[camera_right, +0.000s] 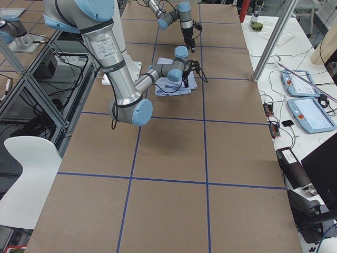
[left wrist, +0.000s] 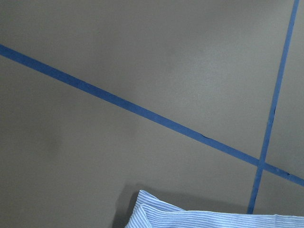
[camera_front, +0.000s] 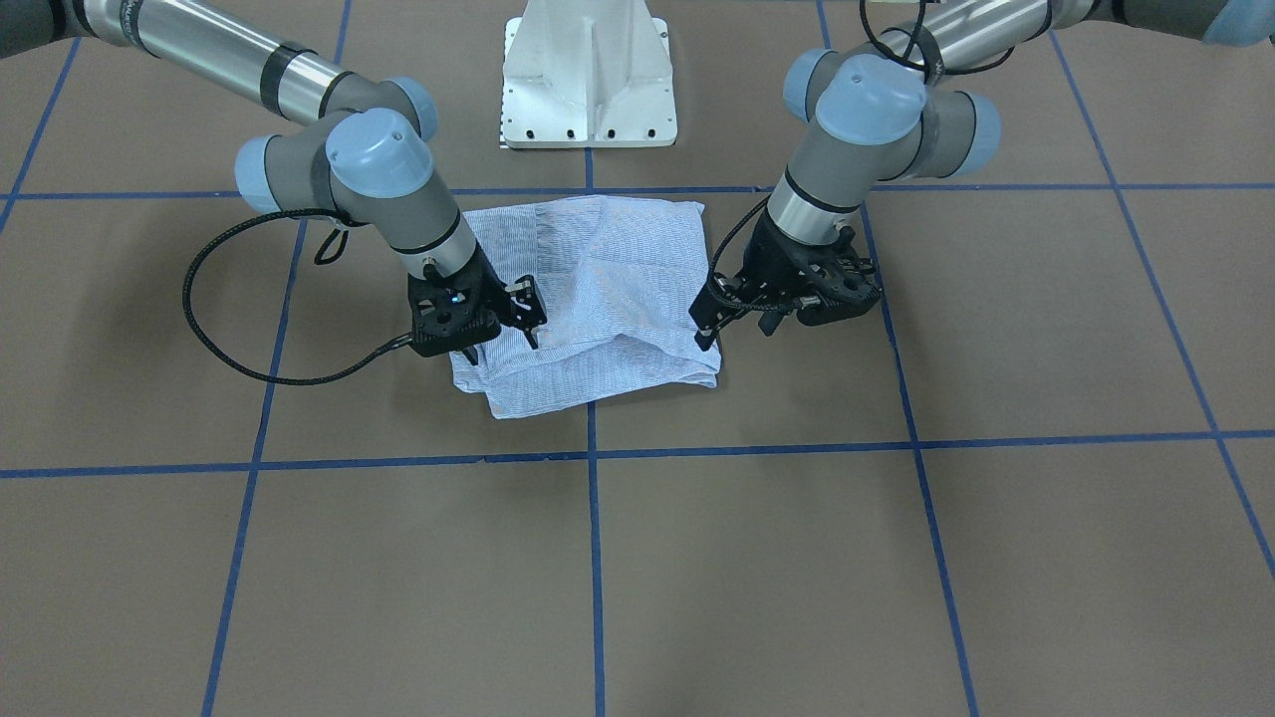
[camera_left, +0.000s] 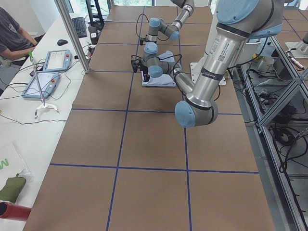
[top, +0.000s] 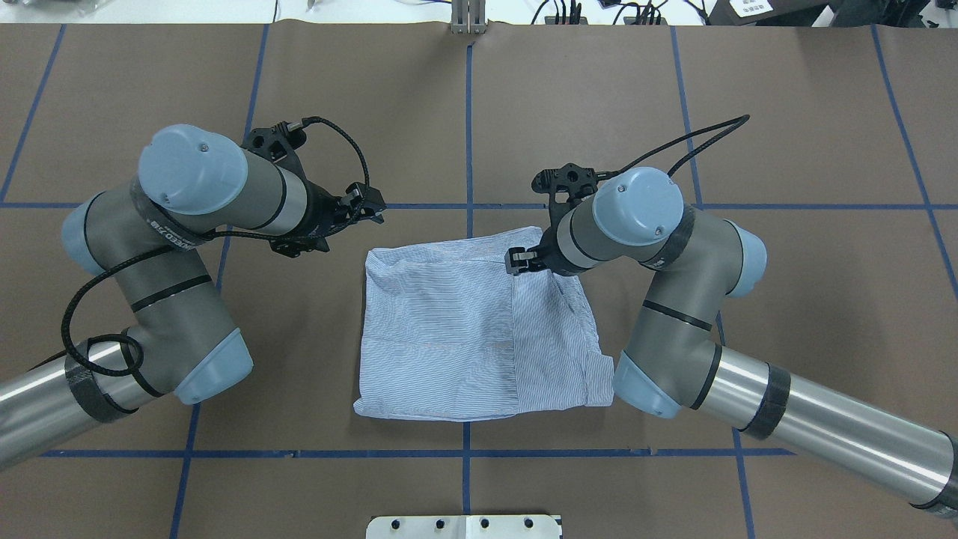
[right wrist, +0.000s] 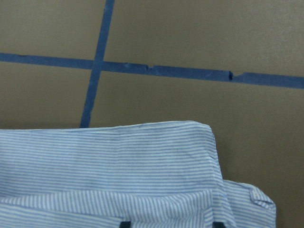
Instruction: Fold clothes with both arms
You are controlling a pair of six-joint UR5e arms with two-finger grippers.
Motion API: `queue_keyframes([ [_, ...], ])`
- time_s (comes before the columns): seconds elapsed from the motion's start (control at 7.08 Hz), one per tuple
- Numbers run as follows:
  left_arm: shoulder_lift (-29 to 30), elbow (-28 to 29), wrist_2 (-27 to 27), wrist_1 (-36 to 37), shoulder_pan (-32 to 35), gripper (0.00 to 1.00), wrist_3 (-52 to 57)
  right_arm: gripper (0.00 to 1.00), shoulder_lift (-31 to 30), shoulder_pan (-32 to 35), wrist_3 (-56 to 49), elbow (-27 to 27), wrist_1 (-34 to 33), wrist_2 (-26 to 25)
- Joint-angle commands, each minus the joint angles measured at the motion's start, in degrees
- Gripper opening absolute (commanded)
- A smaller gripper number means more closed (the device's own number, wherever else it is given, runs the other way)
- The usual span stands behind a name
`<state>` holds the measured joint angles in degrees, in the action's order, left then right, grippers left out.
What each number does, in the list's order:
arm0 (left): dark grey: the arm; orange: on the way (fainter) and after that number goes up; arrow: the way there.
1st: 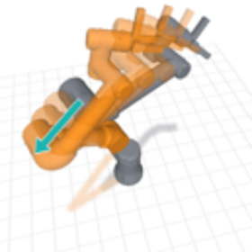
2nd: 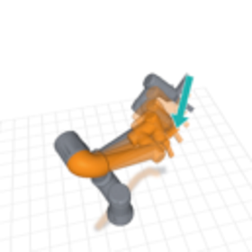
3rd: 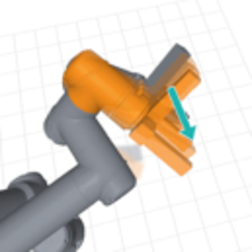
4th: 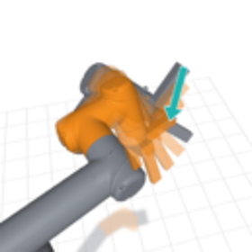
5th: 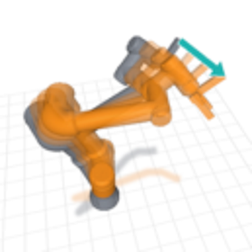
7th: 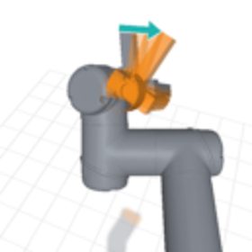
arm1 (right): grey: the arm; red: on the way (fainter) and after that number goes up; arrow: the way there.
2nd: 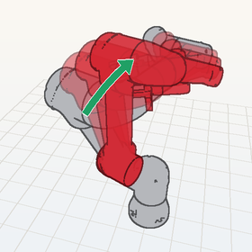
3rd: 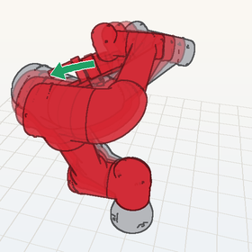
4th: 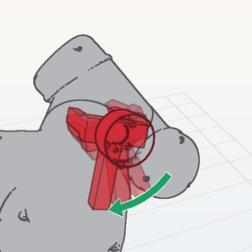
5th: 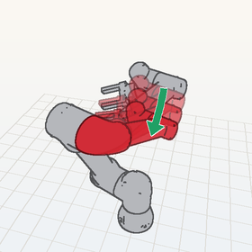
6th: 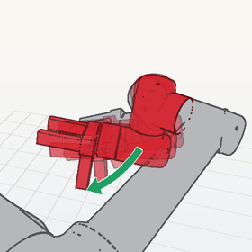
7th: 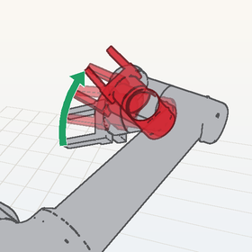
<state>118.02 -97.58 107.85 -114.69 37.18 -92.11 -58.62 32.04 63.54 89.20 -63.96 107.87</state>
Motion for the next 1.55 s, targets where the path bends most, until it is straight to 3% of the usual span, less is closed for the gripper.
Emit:
queue_keyframes([
  [0.0,-0.2,0.0,0.0,-0.1,0.0,1.0,0.0,0.54,-0.4,0.6,-0.5,-0.3,-0.4,-0.2],
  [0.99,-0.2,0.0,0.0,-0.1,-0.1,1.0,0.0,0.55,0.4,0.3,-2.1,-2.2,0.0,0.1],
  [1.13,-0.2,0.0,0.0,-0.1,0.0,1.0,0.0,0.49,0.6,0.1,-1.9,-2.4,0.0,0.1],
  [1.27,-0.2,0.0,0.0,-0.1,-0.1,1.0,0.0,0.16,0.6,0.1,-1.7,-2.3,0.1,0.1],
  [1.41,-0.2,0.0,0.0,-0.1,-0.1,1.0,0.0,0.0,0.5,0.1,-2.1,-2.2,-0.1,0.1],
])
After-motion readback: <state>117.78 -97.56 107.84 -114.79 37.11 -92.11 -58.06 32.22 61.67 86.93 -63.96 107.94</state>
